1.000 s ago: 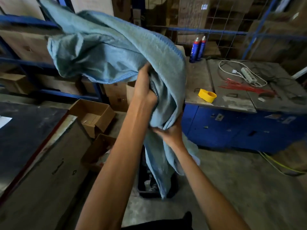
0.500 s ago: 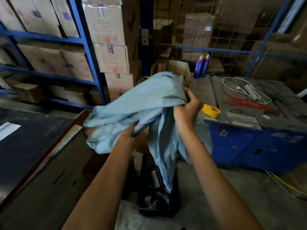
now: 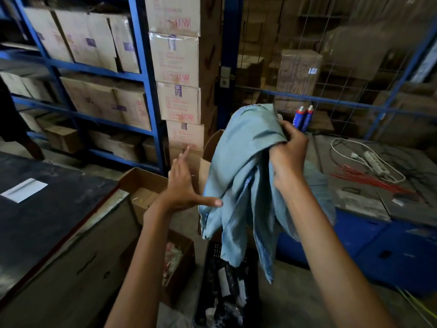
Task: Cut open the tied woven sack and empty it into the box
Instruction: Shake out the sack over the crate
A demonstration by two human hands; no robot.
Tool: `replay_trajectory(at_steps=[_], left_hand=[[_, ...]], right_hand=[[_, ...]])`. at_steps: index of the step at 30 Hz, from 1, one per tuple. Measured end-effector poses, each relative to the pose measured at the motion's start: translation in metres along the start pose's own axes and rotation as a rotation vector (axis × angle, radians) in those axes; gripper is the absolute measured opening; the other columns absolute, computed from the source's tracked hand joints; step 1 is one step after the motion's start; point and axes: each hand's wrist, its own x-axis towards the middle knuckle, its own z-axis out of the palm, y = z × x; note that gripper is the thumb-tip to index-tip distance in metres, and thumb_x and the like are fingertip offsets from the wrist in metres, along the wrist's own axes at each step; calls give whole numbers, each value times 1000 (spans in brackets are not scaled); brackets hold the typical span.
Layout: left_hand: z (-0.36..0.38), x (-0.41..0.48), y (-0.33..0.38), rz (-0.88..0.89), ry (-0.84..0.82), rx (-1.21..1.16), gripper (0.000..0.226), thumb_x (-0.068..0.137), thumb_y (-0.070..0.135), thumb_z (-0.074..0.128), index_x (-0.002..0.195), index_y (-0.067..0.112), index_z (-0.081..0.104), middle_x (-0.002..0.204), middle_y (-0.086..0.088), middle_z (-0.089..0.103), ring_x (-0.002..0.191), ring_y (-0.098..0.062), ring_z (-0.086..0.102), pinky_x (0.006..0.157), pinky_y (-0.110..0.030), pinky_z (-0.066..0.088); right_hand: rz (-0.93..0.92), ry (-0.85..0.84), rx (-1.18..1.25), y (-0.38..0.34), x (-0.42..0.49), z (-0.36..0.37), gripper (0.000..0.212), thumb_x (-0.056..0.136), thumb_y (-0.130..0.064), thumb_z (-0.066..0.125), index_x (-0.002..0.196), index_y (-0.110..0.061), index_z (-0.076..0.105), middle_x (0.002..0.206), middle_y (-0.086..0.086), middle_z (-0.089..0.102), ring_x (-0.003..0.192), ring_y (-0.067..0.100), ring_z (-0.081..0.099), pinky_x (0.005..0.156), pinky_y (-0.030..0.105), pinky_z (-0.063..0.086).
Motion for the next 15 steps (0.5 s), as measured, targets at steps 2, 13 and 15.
replay_trajectory(at_steps=[2, 13, 15], left_hand=[[15, 5, 14, 151, -59, -61, 161, 31, 76, 86, 156, 39, -9, 165, 11, 0, 154, -17, -3, 125, -57, 2], [33, -8, 11, -201, 456, -1029, 45, 70, -8, 79, 98, 26, 69, 97, 0, 77, 89, -14, 75, 75, -30, 60], [17, -6, 2, -274, 429, -1202, 49, 67, 3, 80, 111, 20, 67, 110, -11, 77, 102, -29, 73, 83, -43, 61]], right_hand=[[110, -88, 212, -10, -6, 9, 14, 83, -22, 62, 87, -21, 75, 89, -4, 74, 87, 14, 68, 85, 35, 57], [0, -814, -78, -3, -2, -15, 77, 69, -26, 90, 137, -32, 55, 129, -11, 64, 123, 8, 61, 105, 35, 50], [-95, -748, -283, 16, -5, -21, 110, 57, -44, 94, 149, -40, 34, 144, -14, 50, 138, 7, 46, 114, 38, 41]])
